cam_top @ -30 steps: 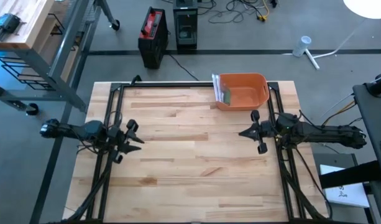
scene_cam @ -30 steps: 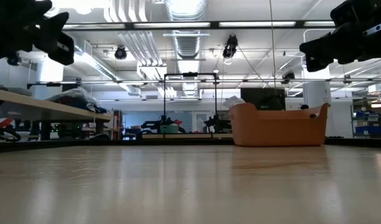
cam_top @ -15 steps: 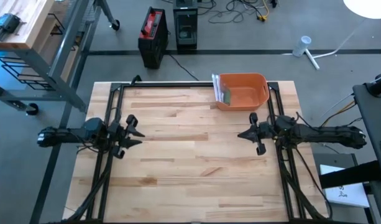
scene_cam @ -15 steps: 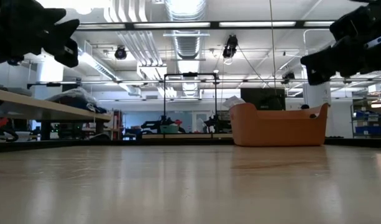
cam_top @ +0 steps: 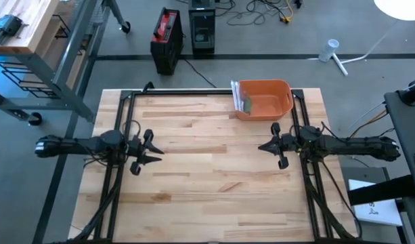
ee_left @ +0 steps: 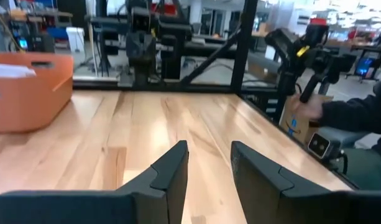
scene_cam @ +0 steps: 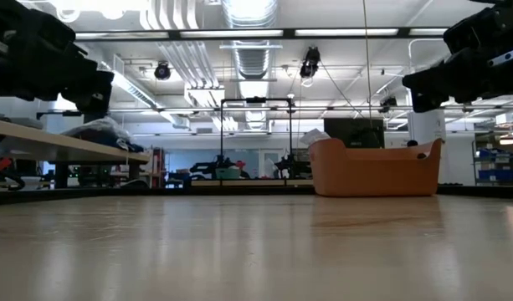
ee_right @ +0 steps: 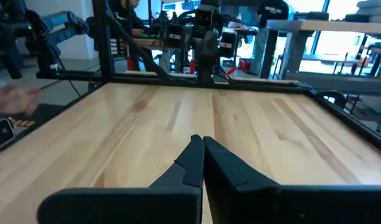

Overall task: Roll bandage
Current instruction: Return to Home Position

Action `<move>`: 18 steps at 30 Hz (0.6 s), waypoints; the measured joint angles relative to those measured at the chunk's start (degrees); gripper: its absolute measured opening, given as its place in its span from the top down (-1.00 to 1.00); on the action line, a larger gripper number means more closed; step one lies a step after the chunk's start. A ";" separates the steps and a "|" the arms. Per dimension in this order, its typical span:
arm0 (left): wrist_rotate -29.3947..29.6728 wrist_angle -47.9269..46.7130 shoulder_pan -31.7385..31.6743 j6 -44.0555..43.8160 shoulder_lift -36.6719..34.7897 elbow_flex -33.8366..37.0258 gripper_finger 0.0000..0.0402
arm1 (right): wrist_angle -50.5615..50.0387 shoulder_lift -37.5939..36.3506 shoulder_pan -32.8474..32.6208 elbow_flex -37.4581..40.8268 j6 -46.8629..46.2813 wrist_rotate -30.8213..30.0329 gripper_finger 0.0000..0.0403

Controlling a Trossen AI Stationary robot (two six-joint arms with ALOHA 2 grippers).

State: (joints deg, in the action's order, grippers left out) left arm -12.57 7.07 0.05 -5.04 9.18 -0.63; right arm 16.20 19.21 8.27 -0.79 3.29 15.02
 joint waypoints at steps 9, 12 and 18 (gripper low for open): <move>0.02 0.08 0.00 0.00 4.83 -0.40 0.43 | 0.21 0.36 0.00 0.06 4.62 -0.04 1.00; 0.02 0.11 0.00 0.00 6.11 -0.43 0.43 | 0.23 0.36 0.00 0.08 3.86 -0.02 1.00; 0.02 0.15 0.00 0.00 8.40 -0.51 0.43 | 0.29 0.39 0.00 0.10 2.77 -0.04 1.00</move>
State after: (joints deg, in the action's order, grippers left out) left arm -12.56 7.22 0.05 -5.04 17.58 -1.14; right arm 16.49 19.59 8.27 -0.69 6.07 14.98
